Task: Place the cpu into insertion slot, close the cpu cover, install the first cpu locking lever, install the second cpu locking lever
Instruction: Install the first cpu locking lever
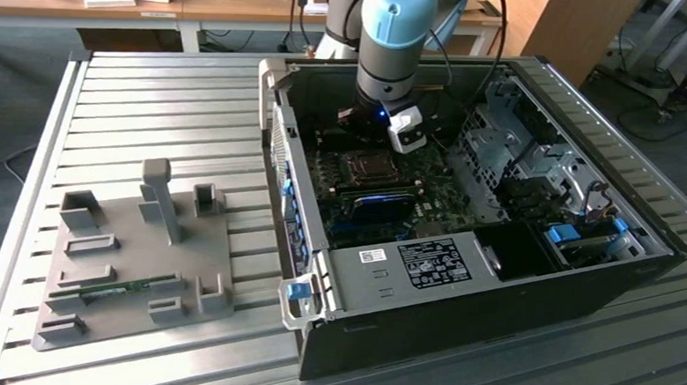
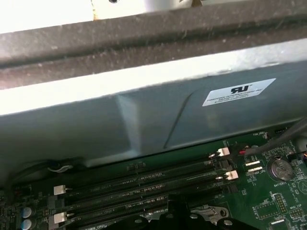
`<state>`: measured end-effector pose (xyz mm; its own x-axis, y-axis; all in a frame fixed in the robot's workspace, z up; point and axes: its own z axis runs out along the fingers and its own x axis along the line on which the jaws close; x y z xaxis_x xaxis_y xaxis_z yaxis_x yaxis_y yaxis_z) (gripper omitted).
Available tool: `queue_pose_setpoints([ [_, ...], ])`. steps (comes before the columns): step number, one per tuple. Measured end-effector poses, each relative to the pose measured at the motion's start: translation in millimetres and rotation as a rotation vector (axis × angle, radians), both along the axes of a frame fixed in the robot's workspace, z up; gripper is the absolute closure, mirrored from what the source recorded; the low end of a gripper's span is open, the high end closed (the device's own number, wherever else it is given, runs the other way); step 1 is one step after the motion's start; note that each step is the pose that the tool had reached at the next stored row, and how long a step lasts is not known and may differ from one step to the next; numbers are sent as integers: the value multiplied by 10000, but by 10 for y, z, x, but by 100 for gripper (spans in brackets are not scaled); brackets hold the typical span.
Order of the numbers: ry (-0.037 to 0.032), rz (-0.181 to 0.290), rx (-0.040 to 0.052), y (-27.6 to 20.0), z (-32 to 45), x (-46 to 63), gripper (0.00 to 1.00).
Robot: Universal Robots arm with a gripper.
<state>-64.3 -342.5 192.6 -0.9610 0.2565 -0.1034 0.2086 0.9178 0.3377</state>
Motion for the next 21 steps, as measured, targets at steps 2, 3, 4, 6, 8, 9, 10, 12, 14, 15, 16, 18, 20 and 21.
queue_pose_setpoints([
  [2, -1, 0, 11, 0, 0, 2, 89],
  [3, -1, 1, 15, 0, -1, 3, 89],
  [4, 0, 2, 17, 0, -1, 6, 89],
  [6, 0, 0, 16, 0, 0, 10, 89],
  [8, 1, 0, 15, 0, 0, 12, 89],
  [9, 0, 0, 16, 0, 0, 13, 89],
  [10, 0, 0, 16, 0, 0, 13, 89],
  [12, 0, 0, 16, 0, 0, 14, 89],
  [14, -2, 0, 16, 0, 0, 15, 89],
  [15, -19, 1, 16, 0, 0, 15, 89],
  [16, -48, 1, 16, 0, 0, 15, 89],
  [18, -122, 1, 14, 0, 0, 15, 89],
  [20, -187, 1, 16, 0, 0, 15, 89],
  [21, -211, 1, 14, 0, 0, 15, 89],
])
